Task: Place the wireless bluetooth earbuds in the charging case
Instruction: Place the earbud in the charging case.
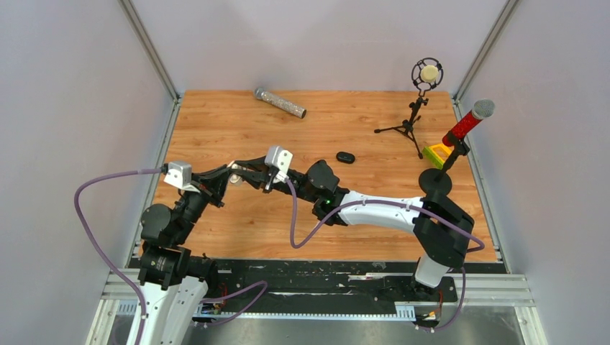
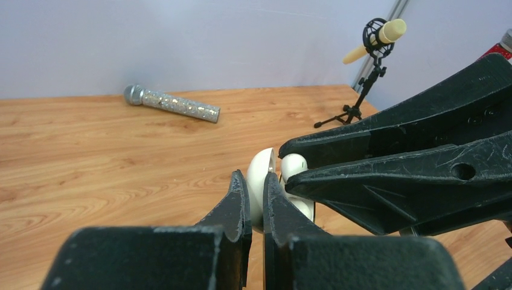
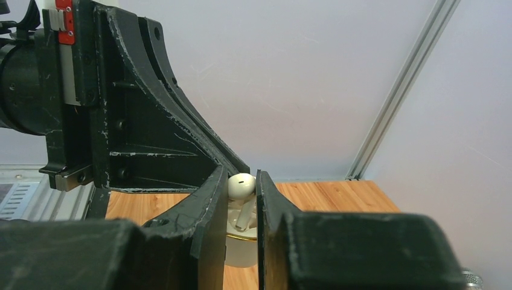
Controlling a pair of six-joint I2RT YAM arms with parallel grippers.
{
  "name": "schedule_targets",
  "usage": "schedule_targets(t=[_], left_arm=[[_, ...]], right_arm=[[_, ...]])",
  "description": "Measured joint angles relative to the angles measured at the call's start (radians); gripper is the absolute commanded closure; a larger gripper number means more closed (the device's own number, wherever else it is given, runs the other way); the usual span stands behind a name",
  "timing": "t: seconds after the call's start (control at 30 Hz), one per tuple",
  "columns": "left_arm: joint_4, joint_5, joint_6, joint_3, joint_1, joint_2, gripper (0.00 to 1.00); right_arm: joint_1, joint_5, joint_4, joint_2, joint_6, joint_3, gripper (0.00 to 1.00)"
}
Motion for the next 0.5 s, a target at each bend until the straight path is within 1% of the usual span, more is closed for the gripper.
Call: schedule_targets(t=[0.5], left_arm=[[-0.008, 0.0, -0.026, 0.0, 0.0, -0.011, 1.0]], right_arm=[[-0.018, -0.035, 0.017, -0.008, -0.001, -0.001, 1.0]])
